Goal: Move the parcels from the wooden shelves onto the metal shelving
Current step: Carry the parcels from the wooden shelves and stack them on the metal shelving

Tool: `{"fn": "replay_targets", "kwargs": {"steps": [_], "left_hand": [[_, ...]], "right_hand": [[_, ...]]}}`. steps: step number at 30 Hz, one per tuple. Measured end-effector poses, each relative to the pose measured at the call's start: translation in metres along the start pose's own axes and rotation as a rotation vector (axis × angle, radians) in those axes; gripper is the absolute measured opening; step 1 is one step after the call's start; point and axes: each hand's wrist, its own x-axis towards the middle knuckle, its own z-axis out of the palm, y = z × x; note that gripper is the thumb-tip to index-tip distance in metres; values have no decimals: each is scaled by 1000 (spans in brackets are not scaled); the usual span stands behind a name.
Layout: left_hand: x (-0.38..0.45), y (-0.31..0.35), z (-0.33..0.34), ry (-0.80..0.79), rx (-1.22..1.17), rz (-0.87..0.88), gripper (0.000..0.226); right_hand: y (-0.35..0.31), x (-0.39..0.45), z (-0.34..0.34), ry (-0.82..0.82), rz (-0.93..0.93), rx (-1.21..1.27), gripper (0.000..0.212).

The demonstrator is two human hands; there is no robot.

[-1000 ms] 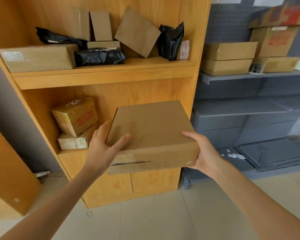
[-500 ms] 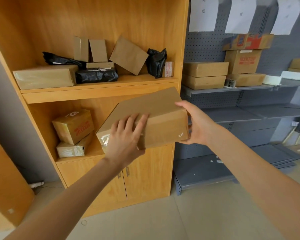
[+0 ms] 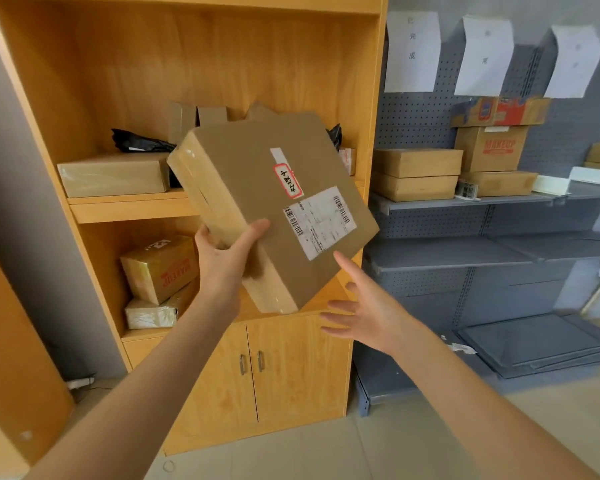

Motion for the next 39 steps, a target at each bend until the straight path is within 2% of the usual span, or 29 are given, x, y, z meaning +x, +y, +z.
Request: {"fn": "replay_targets", "kwargs": {"steps": [1,3,6,9,15,19,22,25,26,28,29,31,34,36,39], "left_hand": [[0,1,1,-19,-65,-63,91],[0,2,3,-71,-149,-149,96],[1,0,2,-133,-177,-206,104],[1,-5,-2,-163,-184,-221,102],[3,-11,-5,-237,-167,-256,103],[-4,-25,-5,-335,-79,-301,116],[-5,-31,-6,-373,-50,-324,119],[4,-22,-16,-359,-19,-311,106],[8,-16,-22,-341,-8,-311,95],[18,-3,-36,-286,1,-302,56],[23,4,-44,-261,4,-306,39],[33,15,-56,-243,36,-311,26],[42,26,-67,-252,80,-312,27],[45,29,-69,-297,88,-319,36],[45,29,-70,-366,67,-300,45]], "right_hand": [[2,2,3,-21,-2,20,106],[2,6,7,-92,-20,86,95],[0,8,11,-191,-68,209,80],[-1,7,13,-194,-102,245,67],[2,12,12,-186,-109,268,66],[7,15,16,-166,-154,261,62],[10,20,18,-168,-159,200,74],[0,22,9,-55,-155,93,102],[-6,23,1,20,-162,101,114],[-20,21,-17,154,-189,129,131],[-27,20,-25,193,-203,124,129],[-36,18,-39,191,-210,73,102],[-34,18,-49,2,-155,-44,95],[-28,17,-45,-129,-133,-101,84],[-20,15,-36,-152,-148,-94,67]]}}
